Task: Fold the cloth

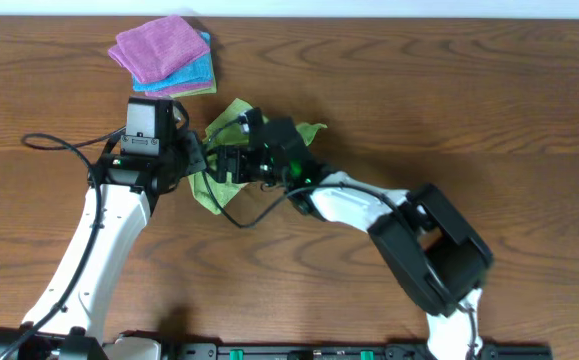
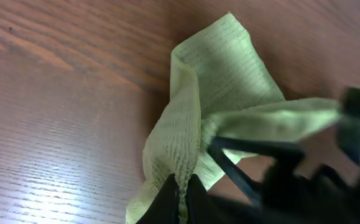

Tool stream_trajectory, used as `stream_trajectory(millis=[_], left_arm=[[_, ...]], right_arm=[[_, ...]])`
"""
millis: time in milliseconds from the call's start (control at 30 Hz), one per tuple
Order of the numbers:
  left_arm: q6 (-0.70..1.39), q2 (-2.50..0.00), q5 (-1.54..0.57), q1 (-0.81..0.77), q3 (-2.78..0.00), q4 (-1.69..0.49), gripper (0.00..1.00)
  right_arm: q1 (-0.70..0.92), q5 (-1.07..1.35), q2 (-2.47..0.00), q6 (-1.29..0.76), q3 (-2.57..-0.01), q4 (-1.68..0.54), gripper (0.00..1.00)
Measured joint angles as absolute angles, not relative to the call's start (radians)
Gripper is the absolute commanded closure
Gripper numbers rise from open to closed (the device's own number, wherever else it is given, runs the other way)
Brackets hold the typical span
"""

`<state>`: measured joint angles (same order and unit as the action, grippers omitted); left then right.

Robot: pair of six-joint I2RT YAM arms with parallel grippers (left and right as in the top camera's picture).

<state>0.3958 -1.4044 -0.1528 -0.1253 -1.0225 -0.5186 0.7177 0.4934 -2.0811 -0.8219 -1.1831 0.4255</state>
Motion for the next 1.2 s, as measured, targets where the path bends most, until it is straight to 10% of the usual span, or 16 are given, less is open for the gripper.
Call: stream_trajectory(millis=[1200], left_arm=[[0.392,-1.404,-0.085,0.077,-1.023,-0.471,0.94]], right_arm=[[0.663,0.49,-2.12,-0.623,-1.293,0.16,0.09]])
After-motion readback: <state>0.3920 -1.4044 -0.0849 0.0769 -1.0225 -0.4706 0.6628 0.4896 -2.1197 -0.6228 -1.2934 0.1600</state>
